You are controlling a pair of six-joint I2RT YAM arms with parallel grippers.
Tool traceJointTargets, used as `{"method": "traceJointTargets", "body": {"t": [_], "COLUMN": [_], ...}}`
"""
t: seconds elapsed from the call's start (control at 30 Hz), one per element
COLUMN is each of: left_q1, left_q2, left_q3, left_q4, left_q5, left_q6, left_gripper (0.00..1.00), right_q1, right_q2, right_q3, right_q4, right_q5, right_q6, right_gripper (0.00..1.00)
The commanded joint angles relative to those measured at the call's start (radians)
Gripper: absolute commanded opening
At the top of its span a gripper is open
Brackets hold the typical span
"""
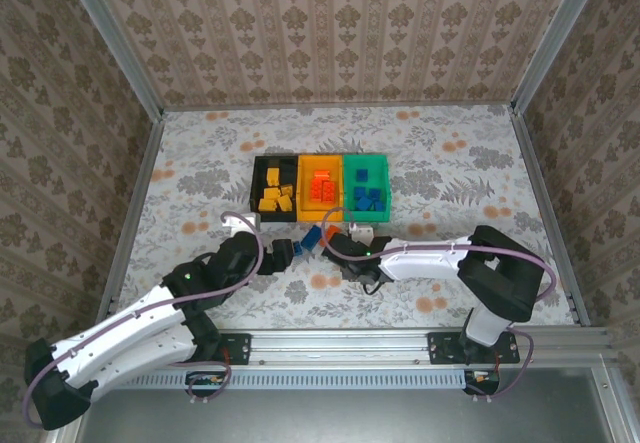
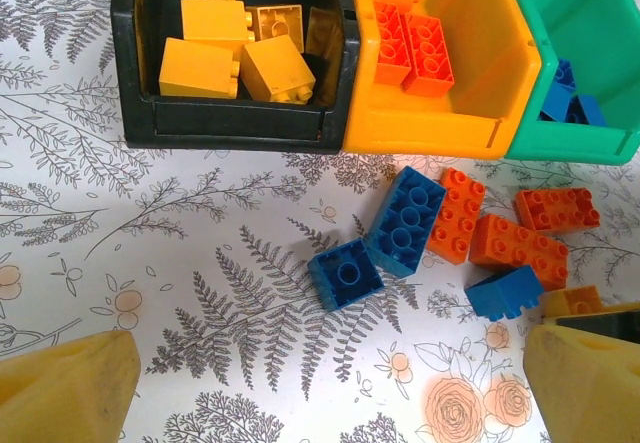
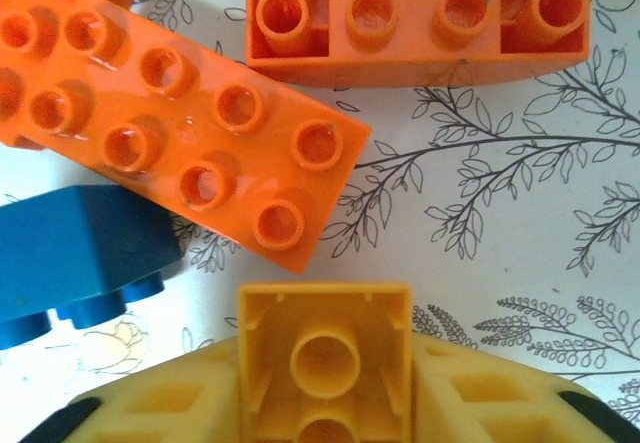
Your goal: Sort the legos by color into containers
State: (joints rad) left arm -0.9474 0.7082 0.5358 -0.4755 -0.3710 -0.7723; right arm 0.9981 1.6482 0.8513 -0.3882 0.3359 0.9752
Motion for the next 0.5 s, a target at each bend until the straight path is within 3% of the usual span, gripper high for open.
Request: {"method": "traceJointTargets", "body": {"t": [0.0,0.3,0.47], "left_q1": [0.01,0.024,0.026], "left_q2": [0.006,0.007,-0.013], "left_q3": [0.011,-0.011,-0.046], "left_q4": [0.011,-0.001,-0.012], "left_q5": [0.0,-0.016,-0.022], "left_q6": [0.001,-0.017,-0.058], "left_gripper": [1.0,1.0,1.0], "right_q1": [-0.015,-0.056,-0.07], "right_q2": [-0.054,-0.307,-0.204], "right_q3": [-0.053,-0.039,0.187], "right_q4": [0.001,-0.018,-0.027], "right_q5": [-0.016,-0.101,-0.149], "right_q6": [-0.007,-0.21,-0.332], "right_gripper": [0.35,0.3,0.3]}}
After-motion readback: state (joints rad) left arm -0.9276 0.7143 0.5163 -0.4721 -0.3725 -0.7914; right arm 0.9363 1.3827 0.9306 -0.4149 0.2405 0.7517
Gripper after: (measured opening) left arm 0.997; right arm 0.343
